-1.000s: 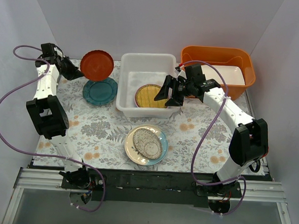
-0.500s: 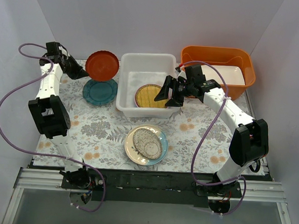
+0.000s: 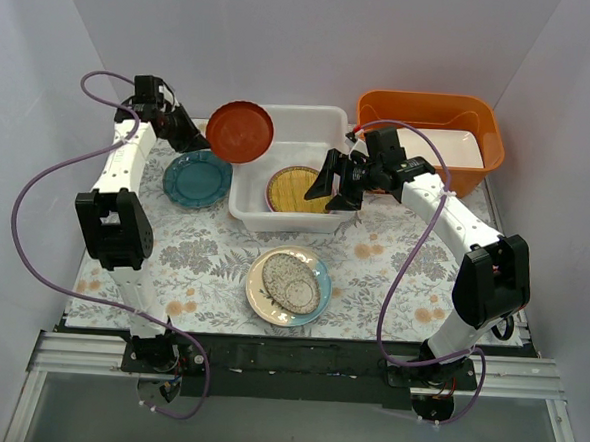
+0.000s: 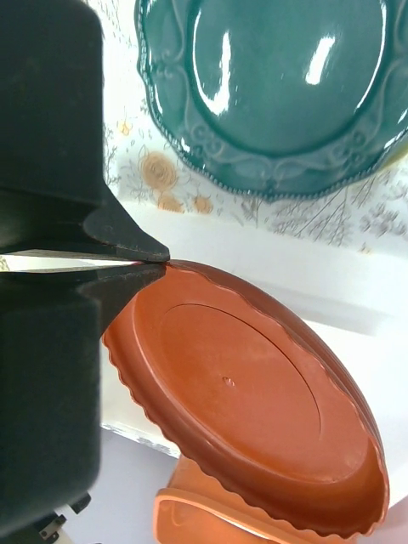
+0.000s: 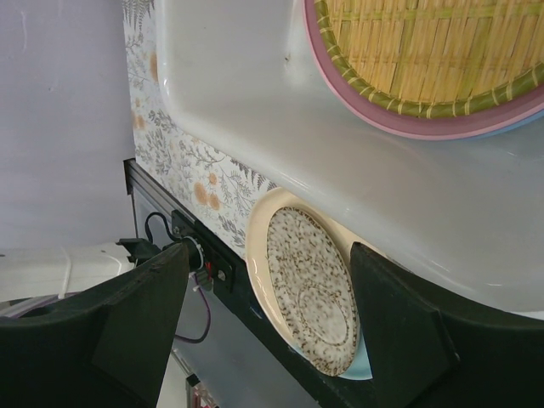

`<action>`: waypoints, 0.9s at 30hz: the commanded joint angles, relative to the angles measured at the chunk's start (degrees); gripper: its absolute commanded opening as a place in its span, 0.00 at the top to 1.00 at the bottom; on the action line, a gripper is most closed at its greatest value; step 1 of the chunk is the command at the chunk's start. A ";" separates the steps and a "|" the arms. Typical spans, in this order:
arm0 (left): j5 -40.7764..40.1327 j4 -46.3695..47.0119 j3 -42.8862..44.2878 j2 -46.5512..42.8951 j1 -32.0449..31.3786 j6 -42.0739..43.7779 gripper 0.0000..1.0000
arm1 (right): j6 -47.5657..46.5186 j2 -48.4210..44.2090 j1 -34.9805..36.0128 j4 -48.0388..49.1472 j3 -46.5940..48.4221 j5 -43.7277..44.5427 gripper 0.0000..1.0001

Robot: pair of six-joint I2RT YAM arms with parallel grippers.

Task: Place the plates into the plastic bin on the countertop
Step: Place the plate in the plastic bin.

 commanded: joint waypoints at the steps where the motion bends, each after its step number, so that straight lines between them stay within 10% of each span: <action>1: -0.65 -0.36 1.78 -0.92 -2.31 -0.99 1.00 | -1.27 -2.52 0.22 1.17 0.38 -0.06 0.17; 27: -2.06 -0.35 2.14 2.42 -15.41 -3.01 1.00 | -1.44 -2.87 0.22 1.17 0.29 0.11 0.17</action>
